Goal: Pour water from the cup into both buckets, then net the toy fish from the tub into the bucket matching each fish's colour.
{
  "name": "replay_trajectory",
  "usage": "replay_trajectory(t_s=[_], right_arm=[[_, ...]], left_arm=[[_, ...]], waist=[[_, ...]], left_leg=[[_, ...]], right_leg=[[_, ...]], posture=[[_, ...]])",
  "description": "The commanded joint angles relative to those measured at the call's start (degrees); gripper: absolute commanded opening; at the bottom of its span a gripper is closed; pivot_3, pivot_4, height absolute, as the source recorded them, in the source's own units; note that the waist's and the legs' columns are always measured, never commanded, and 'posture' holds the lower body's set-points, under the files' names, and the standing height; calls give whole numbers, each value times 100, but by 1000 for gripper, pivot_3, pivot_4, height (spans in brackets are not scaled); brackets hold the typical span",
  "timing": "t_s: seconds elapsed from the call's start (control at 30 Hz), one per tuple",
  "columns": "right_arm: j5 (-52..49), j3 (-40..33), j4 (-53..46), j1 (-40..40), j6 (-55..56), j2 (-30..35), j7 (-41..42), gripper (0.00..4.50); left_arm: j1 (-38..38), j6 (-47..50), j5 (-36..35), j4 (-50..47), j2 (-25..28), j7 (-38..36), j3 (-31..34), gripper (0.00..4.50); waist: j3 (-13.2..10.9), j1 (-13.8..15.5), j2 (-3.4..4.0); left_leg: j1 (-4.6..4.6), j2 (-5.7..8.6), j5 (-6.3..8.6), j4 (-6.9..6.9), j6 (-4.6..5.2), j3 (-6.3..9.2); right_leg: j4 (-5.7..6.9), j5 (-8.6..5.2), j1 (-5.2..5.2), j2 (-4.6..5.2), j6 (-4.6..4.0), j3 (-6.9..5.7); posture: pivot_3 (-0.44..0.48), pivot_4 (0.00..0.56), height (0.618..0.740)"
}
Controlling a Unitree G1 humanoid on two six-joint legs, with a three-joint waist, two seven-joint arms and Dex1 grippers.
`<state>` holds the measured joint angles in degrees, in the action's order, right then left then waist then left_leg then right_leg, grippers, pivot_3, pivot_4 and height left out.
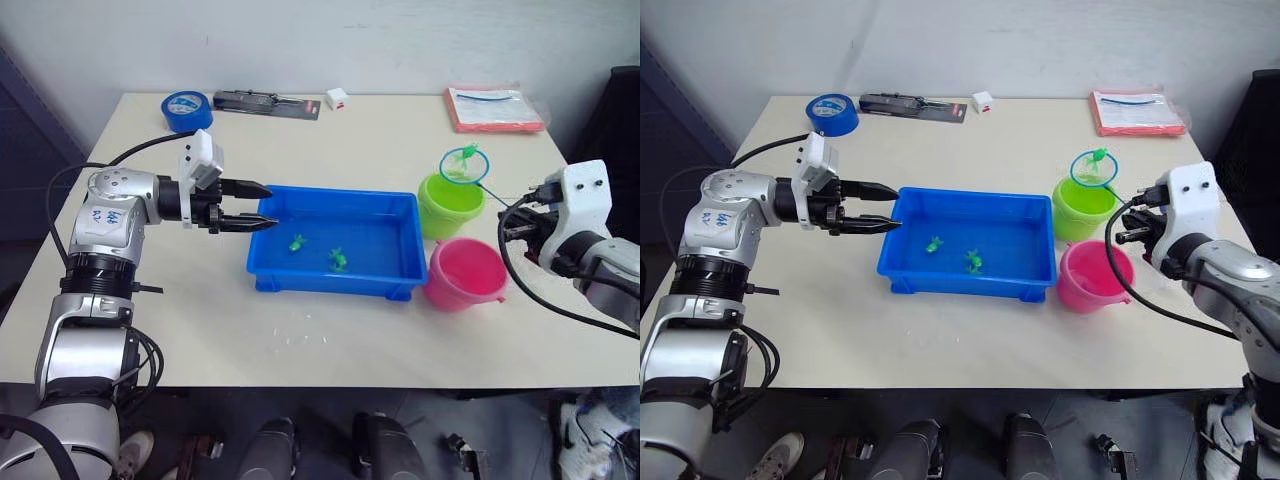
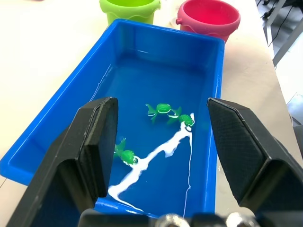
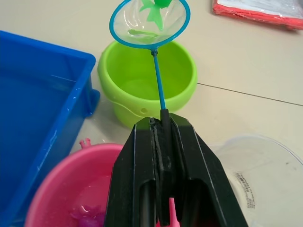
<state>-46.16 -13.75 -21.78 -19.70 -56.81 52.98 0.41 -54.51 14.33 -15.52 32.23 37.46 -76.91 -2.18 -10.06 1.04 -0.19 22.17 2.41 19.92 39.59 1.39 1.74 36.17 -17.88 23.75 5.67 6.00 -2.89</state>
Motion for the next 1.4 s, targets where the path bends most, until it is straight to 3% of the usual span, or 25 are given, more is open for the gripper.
replay_trajectory(t_s=[0.03, 0.4, 0.87, 1.1, 1.27, 1.4], right_arm=[[896, 139, -129, 139, 404, 315, 232, 798], [3036, 785, -82, 531, 1338, 795, 889, 798], [4531, 1166, 238, 430, 1873, 657, 1420, 798], [4512, 835, 167, 147, 1964, 318, 1657, 798], [3787, 531, -25, -302, 1965, 291, 2675, 798], [3001, 695, -86, -737, 1555, 709, 4050, 798]], left_arm=[[-86, -28, -19, -109, 60, -11, 99, 3263], [-5, 24, -33, -202, 89, 16, 110, 3263], [132, 179, -71, -448, 167, 54, 154, 3263], [202, 281, -120, -572, 224, 54, 179, 3263], [347, 522, -181, -732, 419, -57, 221, 3263], [615, 550, -138, -890, 649, -107, 251, 3263]], waist=[[0, 11, 0], [0, 12, 0], [0, 10, 0], [0, 7, 0], [-1, -3, 1], [-1, -16, 2]], left_leg=[[0, 1, 0, 0, 0, 0], [0, 3, 0, 7, 0, -3], [0, 7, 0, 15, 0, -3], [0, 8, 0, 18, 0, -3], [0, 4, 0, 18, 0, -3], [0, 5, 0, 19, 0, -3]], right_leg=[[0, 0, 0, 0, 0, 0], [10, 0, 3, -6, 0, 4], [26, 0, 7, -5, 0, 6], [29, 0, 8, -4, 0, 6], [31, 0, 11, -8, 0, 5], [31, 0, 10, -6, 0, 6]], posture=[[0, 150, 737], [0, 150, 737], [0, 150, 737], [0, 150, 737], [0, 150, 737], [0, 150, 737]])
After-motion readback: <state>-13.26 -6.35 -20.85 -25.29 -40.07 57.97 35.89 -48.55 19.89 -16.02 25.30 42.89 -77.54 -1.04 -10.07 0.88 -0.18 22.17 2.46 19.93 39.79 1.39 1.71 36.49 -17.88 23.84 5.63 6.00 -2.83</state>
